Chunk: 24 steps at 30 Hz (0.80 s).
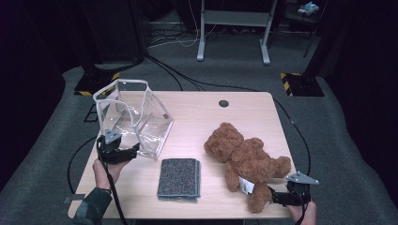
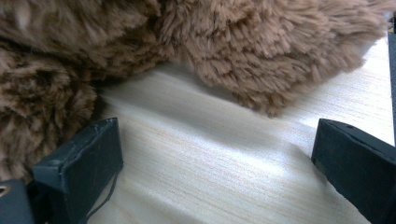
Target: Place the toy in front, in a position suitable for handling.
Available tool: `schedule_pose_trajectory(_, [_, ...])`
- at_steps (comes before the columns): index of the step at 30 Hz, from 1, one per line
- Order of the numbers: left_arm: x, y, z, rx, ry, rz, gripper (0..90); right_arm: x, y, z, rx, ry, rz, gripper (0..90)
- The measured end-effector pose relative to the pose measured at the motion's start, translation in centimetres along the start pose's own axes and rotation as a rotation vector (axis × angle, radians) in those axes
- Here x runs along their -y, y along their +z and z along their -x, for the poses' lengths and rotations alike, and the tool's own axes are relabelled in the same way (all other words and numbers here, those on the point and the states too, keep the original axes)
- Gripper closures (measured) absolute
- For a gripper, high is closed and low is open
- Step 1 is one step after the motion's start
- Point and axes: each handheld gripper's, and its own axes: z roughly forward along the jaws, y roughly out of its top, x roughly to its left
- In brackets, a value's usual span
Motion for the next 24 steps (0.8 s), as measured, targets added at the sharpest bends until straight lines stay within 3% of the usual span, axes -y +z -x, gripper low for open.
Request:
schedule_pose_trajectory(5, [-0.7, 0.2, 1.6, 0.031, 0.022, 0.01, 29.1, 0.0, 0.0, 0.0, -0.001, 0.0, -0.002, 1.3])
schedule_pose_trajectory(11, [-1.6, 1.7, 2.2, 0.022, 0.028, 0.009, 54.8, 0.0, 0.0, 0.0, -0.001, -0.003, 0.0, 1.3])
schedule_pose_trajectory(12, [-1.7, 2.0, 2.1, 0.027, 0.031, 0.011, 64.8, 0.0, 0.0, 0.0, -0.001, -0.005, 0.001, 1.3])
schedule_pose_trajectory(14, [-1.8, 2.3, 1.9, 0.024, 0.023, 0.023, 70.1, 0.0, 0.0, 0.0, -0.001, -0.001, 0.001, 1.3])
schedule_pose_trajectory(18, [-2.0, 2.9, 1.2, 0.022, 0.019, 0.033, 76.6, 0.0, 0.0, 0.1, -0.002, -0.007, 0.001, 1.3])
schedule_pose_trajectory(24, [-2.1, 3.8, 0.7, 0.005, 0.019, 0.049, 78.6, 0.0, 0.0, 0.1, -0.002, -0.007, 0.002, 1.3])
